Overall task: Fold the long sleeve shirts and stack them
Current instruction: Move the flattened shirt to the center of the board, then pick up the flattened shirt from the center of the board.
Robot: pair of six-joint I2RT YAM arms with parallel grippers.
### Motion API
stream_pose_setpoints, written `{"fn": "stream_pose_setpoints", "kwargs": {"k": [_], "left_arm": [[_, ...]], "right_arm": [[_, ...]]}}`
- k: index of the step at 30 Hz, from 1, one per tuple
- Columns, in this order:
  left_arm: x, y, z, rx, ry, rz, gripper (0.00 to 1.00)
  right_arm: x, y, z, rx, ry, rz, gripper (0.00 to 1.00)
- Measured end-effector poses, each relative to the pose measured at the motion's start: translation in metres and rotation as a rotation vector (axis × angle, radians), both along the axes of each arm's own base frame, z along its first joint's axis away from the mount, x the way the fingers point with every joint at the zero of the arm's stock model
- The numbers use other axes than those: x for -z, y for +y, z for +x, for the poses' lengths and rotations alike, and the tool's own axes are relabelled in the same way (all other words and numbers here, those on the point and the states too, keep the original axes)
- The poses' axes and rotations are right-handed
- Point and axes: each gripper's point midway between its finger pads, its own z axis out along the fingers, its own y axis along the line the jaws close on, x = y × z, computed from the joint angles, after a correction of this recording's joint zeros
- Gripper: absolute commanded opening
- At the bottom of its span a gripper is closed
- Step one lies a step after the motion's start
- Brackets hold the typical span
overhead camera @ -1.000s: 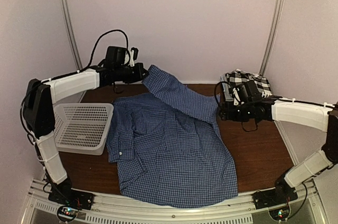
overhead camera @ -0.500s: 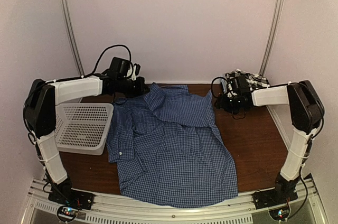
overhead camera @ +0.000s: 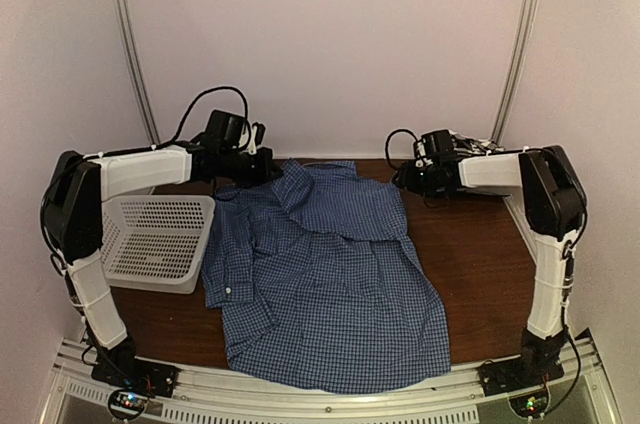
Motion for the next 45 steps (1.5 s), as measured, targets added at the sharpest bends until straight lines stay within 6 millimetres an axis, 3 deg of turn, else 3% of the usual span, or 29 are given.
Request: {"fn": "stream_pose_setpoints", "kwargs": {"k": [6,13,17,24,27,30,37,45], "left_arm": [[-0.006,-0.002,0.002,0.006,-0.012,-0.007,0.00],[-0.015,-0.012,0.018,0.014,-0.053,-0.024,0.00],[-0.008,-0.020,0.034,0.013,-0.061,-0.025,0.00],[0.007,-0.030,0.053,0.012,-0.057,-0.021,0.00],[0.002,-0.034,0.060,0.012,-0.072,-0.030,0.00],[-0.008,-0.037,0.064,0.013,-0.095,-0.042,0.00],[-0.045,-0.042,0.074,0.019,-0.179,-0.078,0.00],[-0.072,-0.041,0.082,0.022,-0.253,-0.085,0.00]], "right_arm": [[0.027,0.001,0.017,-0.002,0.050,-0.059,0.05],[0.020,-0.016,0.057,0.050,0.023,-0.133,0.02],[0.022,-0.040,0.076,0.098,0.018,-0.146,0.16],[0.034,-0.062,0.073,0.123,0.067,-0.168,0.62],[0.033,-0.060,0.049,0.099,0.103,-0.187,0.68],[0.019,-0.059,0.019,0.085,0.120,-0.188,0.71],[-0.017,-0.060,-0.079,0.069,0.130,-0.171,0.72],[0.016,-0.038,-0.182,0.013,0.244,-0.211,0.72]]}}
